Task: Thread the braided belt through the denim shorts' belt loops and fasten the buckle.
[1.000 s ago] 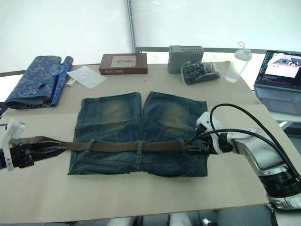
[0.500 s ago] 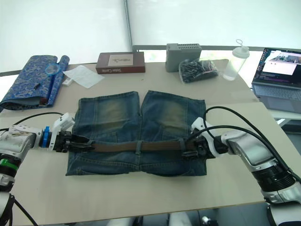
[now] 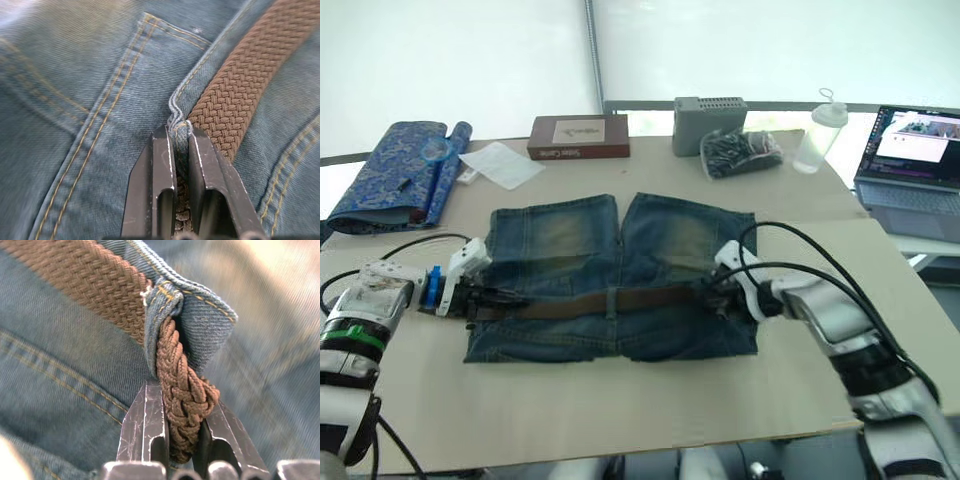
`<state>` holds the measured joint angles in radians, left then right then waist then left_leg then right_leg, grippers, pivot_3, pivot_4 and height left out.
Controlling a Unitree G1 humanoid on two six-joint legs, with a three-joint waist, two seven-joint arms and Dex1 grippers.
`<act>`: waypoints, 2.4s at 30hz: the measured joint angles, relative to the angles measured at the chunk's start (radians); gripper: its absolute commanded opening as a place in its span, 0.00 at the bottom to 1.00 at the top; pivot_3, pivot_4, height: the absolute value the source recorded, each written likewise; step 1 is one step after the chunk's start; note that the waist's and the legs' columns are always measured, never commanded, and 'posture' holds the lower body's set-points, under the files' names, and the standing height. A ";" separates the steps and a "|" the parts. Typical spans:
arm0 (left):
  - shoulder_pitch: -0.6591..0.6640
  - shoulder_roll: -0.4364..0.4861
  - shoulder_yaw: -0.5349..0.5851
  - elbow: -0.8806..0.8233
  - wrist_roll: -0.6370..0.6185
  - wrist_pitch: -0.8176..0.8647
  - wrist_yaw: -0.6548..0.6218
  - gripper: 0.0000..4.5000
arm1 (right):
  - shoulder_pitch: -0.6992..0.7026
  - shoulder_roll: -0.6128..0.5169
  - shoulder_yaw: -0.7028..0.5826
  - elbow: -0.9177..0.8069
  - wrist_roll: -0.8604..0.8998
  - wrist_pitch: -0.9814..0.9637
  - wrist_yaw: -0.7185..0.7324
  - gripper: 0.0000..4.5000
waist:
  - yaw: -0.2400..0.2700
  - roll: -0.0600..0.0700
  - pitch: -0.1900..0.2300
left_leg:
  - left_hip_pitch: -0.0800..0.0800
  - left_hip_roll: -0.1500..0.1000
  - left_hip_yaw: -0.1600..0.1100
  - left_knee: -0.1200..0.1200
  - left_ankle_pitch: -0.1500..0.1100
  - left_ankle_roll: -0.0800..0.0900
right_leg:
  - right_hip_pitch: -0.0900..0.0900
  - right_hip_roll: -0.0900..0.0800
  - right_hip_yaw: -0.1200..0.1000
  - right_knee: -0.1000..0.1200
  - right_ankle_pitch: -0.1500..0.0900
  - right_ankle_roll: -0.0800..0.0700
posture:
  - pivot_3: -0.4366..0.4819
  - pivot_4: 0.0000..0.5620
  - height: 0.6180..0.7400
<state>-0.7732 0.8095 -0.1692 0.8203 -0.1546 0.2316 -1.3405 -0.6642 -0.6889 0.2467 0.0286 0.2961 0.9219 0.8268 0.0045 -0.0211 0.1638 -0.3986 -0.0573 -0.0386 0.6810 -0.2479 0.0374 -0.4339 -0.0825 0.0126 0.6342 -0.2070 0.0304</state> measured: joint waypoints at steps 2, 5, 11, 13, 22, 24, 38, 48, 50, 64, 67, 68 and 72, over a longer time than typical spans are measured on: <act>-0.048 -0.019 0.010 0.088 0.030 -0.070 0.052 0.00 | -0.064 0.042 0.006 0.090 -0.042 -0.059 -0.031 0.04 | 0.001 0.000 0.000 | 0.000 0.000 0.000 0.000 0.000 0.000 | -0.001 0.000 0.000 0.002 0.000 0.000 | 0.48 0.27 1.00; -0.137 -0.047 0.023 0.221 0.079 -0.172 0.210 0.00 | -0.183 0.142 0.011 0.305 -0.106 -0.180 -0.105 0.04 | -0.001 -0.001 0.001 | -0.004 -0.003 0.001 0.000 0.001 -0.001 | -0.007 -0.001 0.001 0.007 0.000 0.000 | 0.48 0.27 1.00; -0.316 -0.067 0.067 0.382 0.156 -0.389 0.528 0.00 | -0.437 0.284 -0.025 0.740 -0.195 -0.555 -0.261 0.04 | -0.011 -0.005 0.002 | -0.020 -0.007 0.000 0.000 0.008 -0.012 | -0.026 -0.004 0.001 0.015 0.002 0.000 | 0.48 0.27 1.00; -0.340 -0.067 0.100 0.396 0.152 -0.445 0.547 0.00 | -0.489 0.291 -0.049 0.829 -0.204 -0.666 -0.284 0.04 | -0.019 -0.005 0.002 | -0.022 -0.009 0.000 0.000 0.007 -0.010 | -0.027 -0.007 0.000 0.013 0.002 0.001 | 0.48 0.27 1.00; 0.137 -0.005 0.296 -0.169 -0.120 -0.415 0.189 0.00 | -0.110 0.160 -0.128 0.453 -0.153 -0.927 -0.043 0.04 | -0.056 -0.003 0.001 | -0.024 -0.013 -0.004 -0.001 -0.001 0.002 | -0.029 -0.013 0.001 0.014 0.002 0.003 | 0.48 0.27 1.00; 0.347 0.000 0.336 -0.394 -0.191 -0.316 0.181 0.00 | 0.053 0.109 -0.144 0.283 -0.114 -0.893 0.008 0.04 | -0.065 -0.003 0.001 | -0.026 -0.014 -0.004 0.000 -0.003 0.004 | -0.032 -0.013 0.001 0.015 0.002 0.003 | 0.48 0.27 1.00; 1.082 -0.004 0.530 -1.229 -0.363 -0.034 0.277 0.00 | 0.522 -0.112 -0.280 -0.325 0.082 -0.593 0.135 0.04 | -0.002 0.002 0.003 | 0.011 0.001 0.002 0.000 -0.007 0.008 | 0.013 -0.009 0.000 -0.006 -0.004 0.003 | 0.48 0.27 1.00; 1.242 0.024 0.701 -1.117 -0.448 0.043 0.182 0.83 | 0.912 -0.309 -0.476 -0.524 0.252 -0.449 0.331 0.65 | 0.011 0.001 0.002 | 0.011 0.003 0.006 0.000 -0.009 0.008 | 0.013 -0.011 0.000 -0.008 -0.005 0.005 | 0.48 0.27 1.00; 1.237 0.066 0.755 -1.114 -0.619 0.240 0.189 0.83 | 0.924 -0.324 -0.558 -0.561 0.365 -0.365 0.354 0.65 | 0.009 -0.001 0.002 | 0.011 0.005 0.006 0.001 -0.009 0.008 | 0.014 -0.010 0.000 -0.007 -0.008 0.011 | 0.48 0.27 1.00; 0.822 -0.082 0.602 -1.121 -0.814 0.526 0.542 0.00 | 0.277 0.095 -0.050 -0.431 0.216 -0.220 -0.175 0.00 | -0.008 -0.005 0.000 | 0.011 0.002 0.009 -0.002 -0.009 0.003 | 0.007 -0.009 0.003 -0.004 -0.002 0.002 | 0.48 0.27 1.00; 0.809 -0.133 0.577 -1.126 -0.775 0.504 0.611 0.00 | 0.277 0.147 0.087 -0.342 0.104 -0.294 -0.157 0.00 | 0.002 -0.005 0.000 | -0.001 -0.001 0.009 -0.002 -0.006 -0.003 | -0.006 -0.009 0.003 -0.003 -0.002 0.002 | 0.48 0.27 1.00; 0.808 -0.149 0.575 -1.128 -0.765 0.495 0.628 0.00 | 0.278 0.144 0.132 -0.319 0.074 -0.337 -0.106 0.00 | 0.003 -0.005 0.000 | -0.001 -0.002 0.009 -0.001 -0.006 -0.003 | -0.007 -0.009 0.003 -0.003 -0.001 0.003 | 0.48 0.27 1.00; 0.819 -0.165 0.569 -1.142 -0.738 0.483 0.652 0.00 | 0.287 0.146 0.273 -0.297 0.018 -0.476 0.085 0.00 | -0.006 -0.005 0.000 | 0.000 -0.002 0.009 -0.001 -0.011 0.006 | -0.005 -0.009 0.003 -0.005 -0.001 0.004 | 0.48 0.27 1.00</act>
<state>0.0462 0.6448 0.4002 -0.3217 -0.8929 0.7143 -0.6880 -0.3776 -0.5432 0.5198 -0.2680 0.3142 0.4463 0.9118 -0.0016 -0.0261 0.1639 -0.3989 -0.0595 -0.0291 0.6799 -0.2586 0.0429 -0.4387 -0.0918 0.0155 0.6290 -0.2078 0.0342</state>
